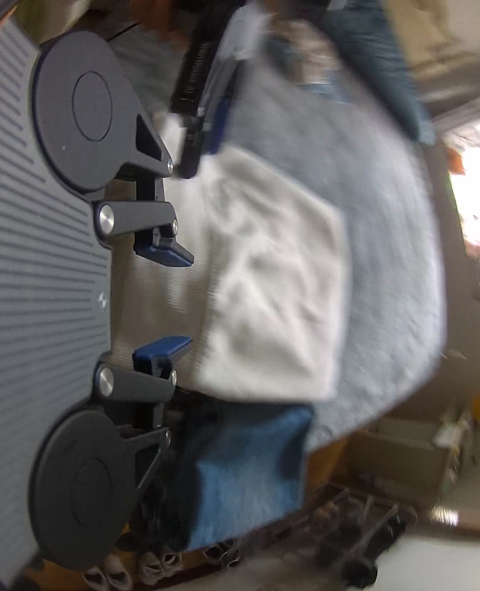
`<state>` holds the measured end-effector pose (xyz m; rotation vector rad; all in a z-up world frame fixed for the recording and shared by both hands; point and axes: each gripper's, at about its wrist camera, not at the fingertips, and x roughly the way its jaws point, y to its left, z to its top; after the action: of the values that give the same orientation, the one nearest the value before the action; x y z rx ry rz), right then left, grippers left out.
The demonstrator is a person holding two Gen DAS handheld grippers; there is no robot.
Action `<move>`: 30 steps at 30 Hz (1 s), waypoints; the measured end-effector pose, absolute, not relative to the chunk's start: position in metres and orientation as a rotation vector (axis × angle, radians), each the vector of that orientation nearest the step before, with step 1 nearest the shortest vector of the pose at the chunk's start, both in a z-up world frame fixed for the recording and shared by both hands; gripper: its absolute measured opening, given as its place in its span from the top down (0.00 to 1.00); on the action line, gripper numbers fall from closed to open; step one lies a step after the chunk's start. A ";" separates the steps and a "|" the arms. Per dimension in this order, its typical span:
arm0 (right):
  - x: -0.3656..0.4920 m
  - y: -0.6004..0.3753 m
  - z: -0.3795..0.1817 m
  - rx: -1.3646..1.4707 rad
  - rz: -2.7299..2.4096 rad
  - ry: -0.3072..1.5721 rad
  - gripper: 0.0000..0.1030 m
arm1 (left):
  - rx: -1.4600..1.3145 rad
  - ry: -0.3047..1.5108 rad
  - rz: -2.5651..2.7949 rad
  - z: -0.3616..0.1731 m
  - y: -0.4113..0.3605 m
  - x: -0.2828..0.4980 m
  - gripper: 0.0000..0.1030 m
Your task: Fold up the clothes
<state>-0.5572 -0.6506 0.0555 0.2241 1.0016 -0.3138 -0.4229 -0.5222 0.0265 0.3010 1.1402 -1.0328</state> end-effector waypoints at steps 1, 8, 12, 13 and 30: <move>-0.556 -0.651 0.051 0.206 -0.321 1.044 0.71 | 0.295 1.127 -1.027 0.036 -0.521 -0.424 0.44; -0.563 -0.686 0.123 0.204 -0.309 0.777 0.77 | 0.236 0.989 -0.998 0.090 -0.544 -0.411 0.41; -0.513 -0.722 0.103 0.249 -0.287 0.730 0.77 | 0.265 1.039 -0.931 0.059 -0.581 -0.383 0.39; -0.505 -0.729 0.091 0.271 -0.282 0.741 0.77 | 0.283 1.075 -0.903 0.042 -0.586 -0.379 0.39; -0.453 -0.804 0.040 0.487 -0.339 0.774 0.76 | 0.310 1.171 -0.655 0.017 -0.638 -0.299 0.38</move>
<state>-0.4532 -0.8040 0.0402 0.4868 0.7742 -0.3394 -0.2989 -0.6378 0.0169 0.3105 1.1708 -0.6550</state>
